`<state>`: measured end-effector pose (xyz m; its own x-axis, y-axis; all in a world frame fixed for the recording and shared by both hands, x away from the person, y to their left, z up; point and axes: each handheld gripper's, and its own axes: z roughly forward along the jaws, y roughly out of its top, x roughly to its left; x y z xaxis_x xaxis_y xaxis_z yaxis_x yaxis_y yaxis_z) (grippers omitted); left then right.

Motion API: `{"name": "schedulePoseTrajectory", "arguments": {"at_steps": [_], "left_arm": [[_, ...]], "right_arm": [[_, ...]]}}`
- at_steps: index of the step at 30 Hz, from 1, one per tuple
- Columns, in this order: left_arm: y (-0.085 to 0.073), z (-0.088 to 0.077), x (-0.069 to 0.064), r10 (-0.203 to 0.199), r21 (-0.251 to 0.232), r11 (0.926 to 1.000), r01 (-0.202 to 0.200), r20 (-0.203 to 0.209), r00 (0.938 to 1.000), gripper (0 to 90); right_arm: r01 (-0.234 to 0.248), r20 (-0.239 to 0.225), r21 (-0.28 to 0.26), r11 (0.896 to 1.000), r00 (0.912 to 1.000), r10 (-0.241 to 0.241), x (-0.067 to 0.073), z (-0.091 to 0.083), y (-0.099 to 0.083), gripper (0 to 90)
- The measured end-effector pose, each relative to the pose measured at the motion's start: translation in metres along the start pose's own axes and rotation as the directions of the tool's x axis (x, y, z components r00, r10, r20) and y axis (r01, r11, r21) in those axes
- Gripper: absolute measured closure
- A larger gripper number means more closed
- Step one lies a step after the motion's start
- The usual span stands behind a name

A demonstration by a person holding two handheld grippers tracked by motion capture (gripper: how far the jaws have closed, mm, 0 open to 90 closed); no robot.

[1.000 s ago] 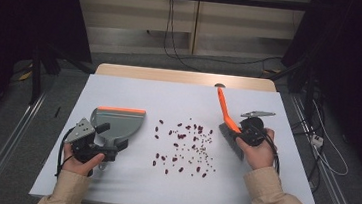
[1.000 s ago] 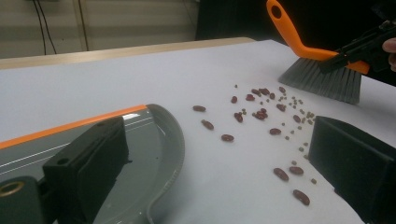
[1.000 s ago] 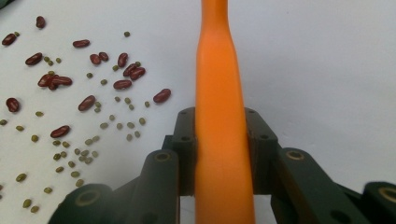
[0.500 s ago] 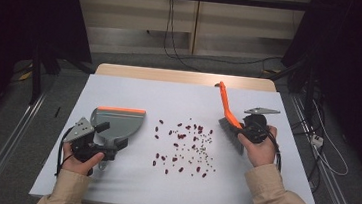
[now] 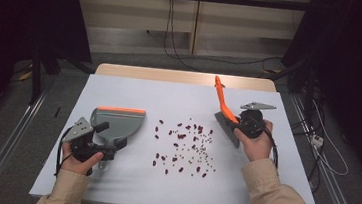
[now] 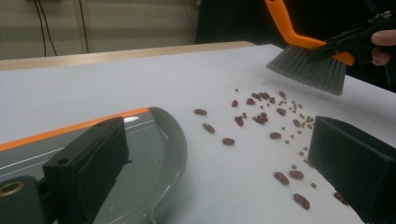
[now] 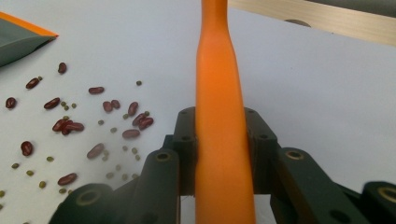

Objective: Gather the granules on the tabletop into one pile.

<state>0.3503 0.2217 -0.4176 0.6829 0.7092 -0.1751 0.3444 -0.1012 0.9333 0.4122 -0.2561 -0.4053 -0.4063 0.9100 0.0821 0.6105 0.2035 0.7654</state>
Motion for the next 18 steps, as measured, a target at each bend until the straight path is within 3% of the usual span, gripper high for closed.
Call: {"name": "schedulePoseTrajectory", "arguments": {"at_steps": [10, 14, 18], "left_arm": [[0.0, 0.0, 0.0, 0.0, 0.001, 1.0, 0.0, -0.001, 1.0, 4.8], [0.0, 0.0, 0.001, -0.002, 0.001, 1.0, 0.002, -0.005, 1.0, 4.8], [-0.001, -0.001, 0.002, -0.001, 0.007, 1.0, 0.001, -0.003, 1.0, 4.7]], "right_arm": [[0.075, -0.016, -0.02, 0.997, 0.9971, -0.075, 0.002, 0.02, 0.013, 70.9], [0.125, -0.012, -0.031, 0.992, 0.992, -0.126, 0.002, 0.032, 0.018, 70.9], [0.192, -0.009, -0.045, 0.98, 0.9812, -0.193, 0.003, 0.044, 0.025, 70.9]]}}
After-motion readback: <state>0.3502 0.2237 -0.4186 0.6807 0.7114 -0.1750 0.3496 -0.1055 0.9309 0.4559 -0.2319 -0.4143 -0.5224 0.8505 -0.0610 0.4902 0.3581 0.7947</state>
